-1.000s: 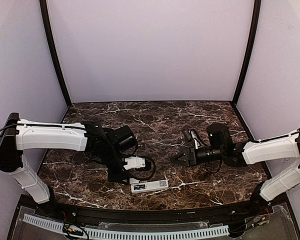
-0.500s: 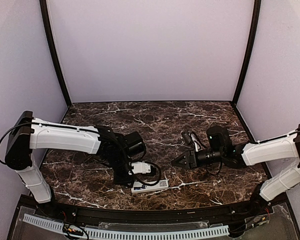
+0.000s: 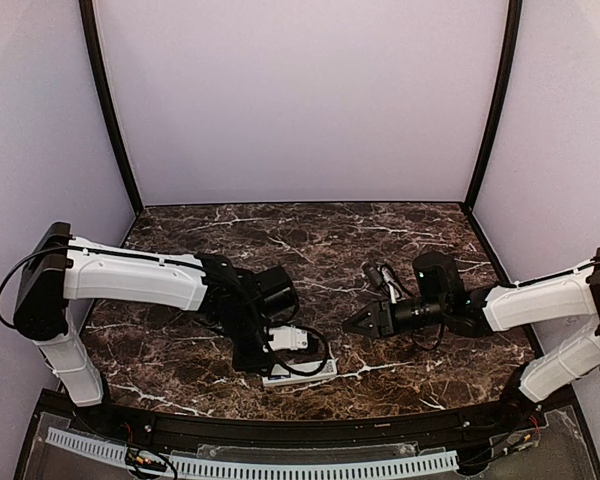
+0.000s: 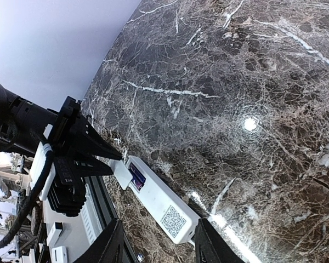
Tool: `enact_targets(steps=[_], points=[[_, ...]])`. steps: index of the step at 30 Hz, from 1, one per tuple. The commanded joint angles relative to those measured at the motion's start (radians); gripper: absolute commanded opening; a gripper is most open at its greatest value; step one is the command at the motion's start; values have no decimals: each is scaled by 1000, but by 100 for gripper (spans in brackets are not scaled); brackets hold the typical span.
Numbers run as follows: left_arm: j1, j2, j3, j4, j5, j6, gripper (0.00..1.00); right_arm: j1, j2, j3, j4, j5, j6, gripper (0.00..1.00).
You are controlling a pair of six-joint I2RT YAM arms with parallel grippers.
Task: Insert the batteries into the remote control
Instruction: Place the battery cover on the remote control without the battery cover.
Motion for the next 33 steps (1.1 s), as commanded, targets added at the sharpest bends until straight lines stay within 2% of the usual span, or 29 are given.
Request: enact_targets(steps=[1,33], points=[[-13,20,29,-16,-20,-3,22,-2,-4,-9,-8,33,-7,44],[-18,61,41,-24,-19,-34,26,-15,-20,-27,-10,37,-8,44]])
